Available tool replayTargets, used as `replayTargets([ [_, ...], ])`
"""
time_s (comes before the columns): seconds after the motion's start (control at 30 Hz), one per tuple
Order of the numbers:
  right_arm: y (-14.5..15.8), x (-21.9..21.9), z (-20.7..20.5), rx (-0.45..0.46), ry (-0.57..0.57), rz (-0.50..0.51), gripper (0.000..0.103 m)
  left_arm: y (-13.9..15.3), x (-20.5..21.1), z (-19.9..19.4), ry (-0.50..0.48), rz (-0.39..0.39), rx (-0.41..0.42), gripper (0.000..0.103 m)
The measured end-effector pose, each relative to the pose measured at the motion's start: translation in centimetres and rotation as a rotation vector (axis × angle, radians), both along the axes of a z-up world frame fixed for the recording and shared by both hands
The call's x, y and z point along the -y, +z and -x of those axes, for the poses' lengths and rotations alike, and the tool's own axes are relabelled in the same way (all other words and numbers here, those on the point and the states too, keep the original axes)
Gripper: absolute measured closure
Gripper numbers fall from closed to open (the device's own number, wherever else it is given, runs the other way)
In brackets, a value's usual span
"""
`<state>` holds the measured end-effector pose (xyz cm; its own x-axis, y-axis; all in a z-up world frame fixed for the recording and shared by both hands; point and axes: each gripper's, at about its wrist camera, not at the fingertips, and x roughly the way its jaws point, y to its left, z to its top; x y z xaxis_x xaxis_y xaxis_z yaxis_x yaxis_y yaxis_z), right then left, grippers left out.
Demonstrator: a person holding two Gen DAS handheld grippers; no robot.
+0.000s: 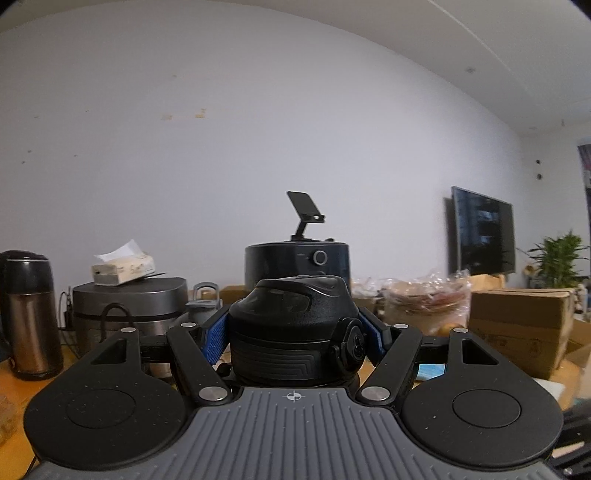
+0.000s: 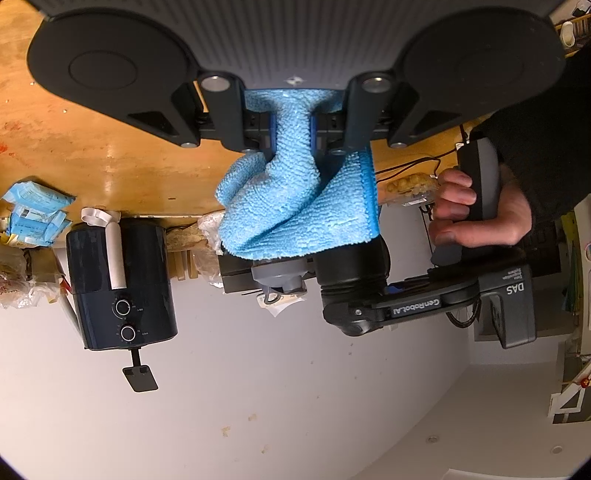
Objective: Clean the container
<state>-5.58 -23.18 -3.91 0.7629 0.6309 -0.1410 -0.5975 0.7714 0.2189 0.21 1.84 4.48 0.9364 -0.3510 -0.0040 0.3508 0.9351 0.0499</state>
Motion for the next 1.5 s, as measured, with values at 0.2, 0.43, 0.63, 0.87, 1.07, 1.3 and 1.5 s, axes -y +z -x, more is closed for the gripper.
replayTargets([
  [0.2,0.0,0.0,-0.2,-0.001,0.003,-0.002,0.092,0.1,-0.8,-0.6,-0.081,-0.002,-0.012,0.035],
  [0.43,-0.2,0.0,0.0,-0.002,0.004,-0.003,0.092,0.2,-1.8,-1.4,-0.175,-0.005,-0.026,0.035],
  [0.63,-0.1,-0.2,-0.1,0.0,0.009,-0.001,0.092,0.2,-2.0,-1.8,-0.198,-0.004,-0.028,0.035],
  [0.87,0.5,-1.0,-0.4,0.018,0.023,0.007,0.092,0.1,-1.8,-1.7,-0.197,-0.007,-0.029,0.035],
  [1.07,1.6,-2.1,-1.2,0.044,0.043,0.018,0.092,0.2,-1.8,-1.6,-0.199,-0.01,-0.031,0.035],
  [1.3,2.5,-3.2,-2.2,0.058,0.06,0.028,0.092,0.3,-1.9,-1.5,-0.2,-0.014,-0.033,0.035],
  [1.5,3.2,-4.2,-2.9,0.069,0.08,0.044,0.092,0.4,-2.2,-1.7,-0.199,-0.007,-0.042,0.035],
])
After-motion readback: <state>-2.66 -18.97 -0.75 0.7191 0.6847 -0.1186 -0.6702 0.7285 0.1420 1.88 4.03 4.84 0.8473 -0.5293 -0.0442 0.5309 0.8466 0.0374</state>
